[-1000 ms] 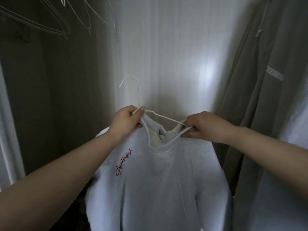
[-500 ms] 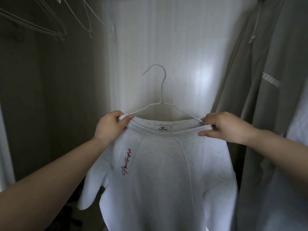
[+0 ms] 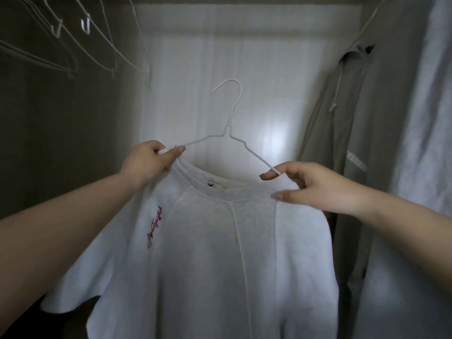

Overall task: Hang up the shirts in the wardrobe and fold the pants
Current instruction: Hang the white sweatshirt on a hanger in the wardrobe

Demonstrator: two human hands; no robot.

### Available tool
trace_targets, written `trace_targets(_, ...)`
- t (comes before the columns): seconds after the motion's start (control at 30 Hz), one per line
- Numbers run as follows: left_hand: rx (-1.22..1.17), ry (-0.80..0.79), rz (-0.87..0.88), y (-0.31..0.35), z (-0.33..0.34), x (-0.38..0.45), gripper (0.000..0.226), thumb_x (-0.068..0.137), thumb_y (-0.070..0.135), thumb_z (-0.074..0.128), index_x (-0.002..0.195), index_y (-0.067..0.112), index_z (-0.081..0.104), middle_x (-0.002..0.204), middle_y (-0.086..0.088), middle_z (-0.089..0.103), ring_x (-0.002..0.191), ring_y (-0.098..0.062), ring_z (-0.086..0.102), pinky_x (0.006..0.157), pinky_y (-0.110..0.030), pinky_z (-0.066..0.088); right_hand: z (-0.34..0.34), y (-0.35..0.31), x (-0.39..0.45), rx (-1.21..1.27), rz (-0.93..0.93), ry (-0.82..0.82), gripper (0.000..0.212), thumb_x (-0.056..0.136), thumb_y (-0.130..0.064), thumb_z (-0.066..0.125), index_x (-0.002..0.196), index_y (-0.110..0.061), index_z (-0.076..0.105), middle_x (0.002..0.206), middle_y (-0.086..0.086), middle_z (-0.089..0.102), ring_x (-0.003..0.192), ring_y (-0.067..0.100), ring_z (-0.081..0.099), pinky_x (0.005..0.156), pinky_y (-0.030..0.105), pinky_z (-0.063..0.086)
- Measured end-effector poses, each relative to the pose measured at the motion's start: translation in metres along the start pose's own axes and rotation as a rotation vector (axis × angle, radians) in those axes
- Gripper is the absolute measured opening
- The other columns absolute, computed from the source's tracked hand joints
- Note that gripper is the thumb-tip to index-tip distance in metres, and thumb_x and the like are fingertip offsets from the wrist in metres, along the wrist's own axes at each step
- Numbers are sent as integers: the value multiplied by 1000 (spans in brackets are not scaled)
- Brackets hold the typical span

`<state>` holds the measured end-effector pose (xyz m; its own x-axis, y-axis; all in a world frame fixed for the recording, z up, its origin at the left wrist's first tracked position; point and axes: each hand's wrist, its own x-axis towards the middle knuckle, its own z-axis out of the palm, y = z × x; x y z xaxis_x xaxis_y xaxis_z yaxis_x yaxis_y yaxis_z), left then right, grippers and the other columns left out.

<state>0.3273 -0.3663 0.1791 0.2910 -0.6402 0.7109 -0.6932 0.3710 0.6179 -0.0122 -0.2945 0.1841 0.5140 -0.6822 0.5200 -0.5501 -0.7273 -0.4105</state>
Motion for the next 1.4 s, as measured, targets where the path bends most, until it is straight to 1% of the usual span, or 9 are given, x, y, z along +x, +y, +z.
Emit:
trace_targets(0.13,-123,-16,-12,21,12,21,50,75,67,63,68,18,59,72,1,62,71,-18,58,58,-28,40,-19,-20,-9,330,73,-32,26,89,6,54,109,-8,62,115,11,68,97,16,65,83,25,53)
trace_targets(0.23,-335,-68,-37,49,34,26,50,77,63,64,102,20,65,104,-2,66,97,-20,62,77,-30,49,-29,-30,-11,474,110,58,33,90,8,45,105,-12,66,107,-1,72,93,11,68,70,20,54)
trace_targets(0.3,-504,-178,-107,77,52,18,66,79,59,64,133,24,49,134,-4,52,117,-23,55,96,-39,48,-36,-36,-10,511,128,145,31,88,6,44,103,-9,67,103,-5,73,89,10,69,69,19,55)
trace_targets(0.43,-780,-383,-125,146,88,-4,82,83,58,60,150,27,25,152,3,32,133,-19,41,110,-46,36,-58,-48,-8,555,130,301,29,87,6,45,98,-6,68,87,3,73,77,9,69,64,16,54)
trace_targets(0.63,-943,-492,-68,226,99,-17,75,85,61,55,148,34,24,151,9,33,135,-15,36,110,-40,32,-105,-67,4,477,75,456,25,85,3,47,88,-7,69,74,7,71,67,14,67,63,20,54)
trace_targets(0.83,-1084,-600,17,285,98,-20,63,86,61,54,140,33,41,137,7,53,121,-17,54,102,-47,44,-149,-81,26,369,57,631,19,83,3,49,80,-8,64,70,10,65,65,21,63,66,28,52)
trace_targets(1.1,-1114,-534,218,343,78,-24,46,93,42,55,133,19,53,127,-5,62,114,-20,60,101,-40,47,-204,-101,57,371,42,827,21,84,1,50,67,-10,50,63,11,47,56,23,48,56,29,39)
trace_targets(1.23,-1075,-520,261,353,77,-22,44,94,36,57,132,15,55,130,-7,60,118,-22,58,105,-41,44,-226,-97,69,397,65,890,8,83,-5,55,75,-6,56,68,13,48,68,27,51,69,38,39)
trace_targets(1.4,-1003,-523,271,355,80,-22,47,93,33,58,136,16,51,132,-5,58,116,-20,59,103,-38,46,-240,-79,81,478,116,870,18,86,-9,56,102,-3,56,80,14,52,65,23,53,61,30,46)
